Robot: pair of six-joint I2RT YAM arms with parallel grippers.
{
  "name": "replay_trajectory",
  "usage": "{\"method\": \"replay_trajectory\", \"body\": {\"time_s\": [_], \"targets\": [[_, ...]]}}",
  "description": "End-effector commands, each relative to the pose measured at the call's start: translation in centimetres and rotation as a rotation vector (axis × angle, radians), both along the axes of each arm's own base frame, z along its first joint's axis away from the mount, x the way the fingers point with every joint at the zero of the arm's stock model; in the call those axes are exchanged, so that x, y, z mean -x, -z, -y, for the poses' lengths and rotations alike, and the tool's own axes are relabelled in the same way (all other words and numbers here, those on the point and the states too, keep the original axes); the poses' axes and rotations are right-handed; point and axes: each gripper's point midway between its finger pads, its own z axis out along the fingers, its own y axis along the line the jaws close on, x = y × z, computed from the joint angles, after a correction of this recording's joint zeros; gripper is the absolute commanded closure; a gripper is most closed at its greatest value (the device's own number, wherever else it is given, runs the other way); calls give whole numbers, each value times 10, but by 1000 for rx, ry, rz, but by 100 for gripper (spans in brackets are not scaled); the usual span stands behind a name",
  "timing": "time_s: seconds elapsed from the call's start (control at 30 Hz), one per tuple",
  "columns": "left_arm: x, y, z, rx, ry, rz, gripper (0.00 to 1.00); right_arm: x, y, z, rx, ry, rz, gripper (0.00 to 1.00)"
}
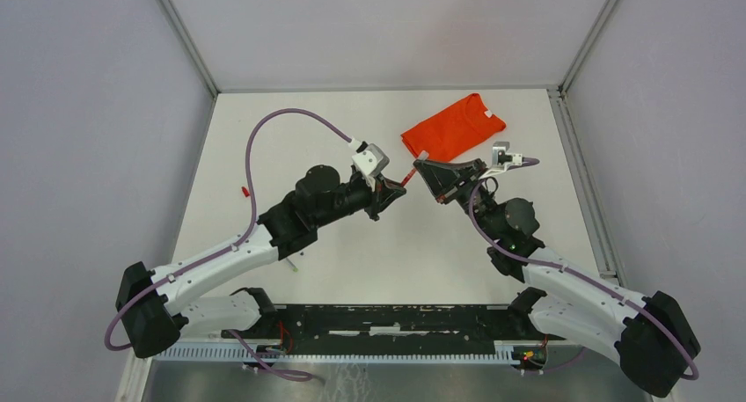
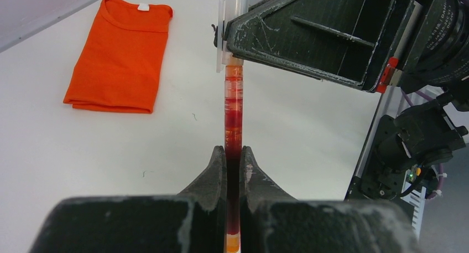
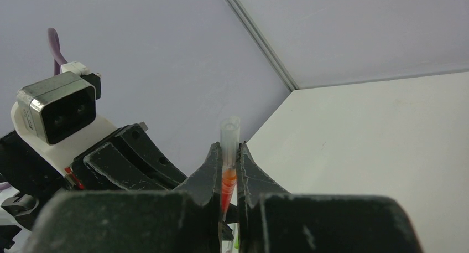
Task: Insert the pens into the pen caps
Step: Insert the pen cap onto the pen.
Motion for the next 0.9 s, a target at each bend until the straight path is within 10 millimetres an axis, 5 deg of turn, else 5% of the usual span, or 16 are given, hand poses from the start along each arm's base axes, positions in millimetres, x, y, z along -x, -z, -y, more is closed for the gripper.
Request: {"method": "replay_trajectory", "body": {"time_s": [0.0,0.53,0.87], "targets": [[-11,-59,-7,156,-62,138,98,15,16,-10,15,-71,-37,100],[-11,-61,-8,159,-65,144,98,38,52,-34,79,-133,-83,100],[-10,-60,-8,155,-60,146,98,29,34,-29,135,-60,-25,100]]}}
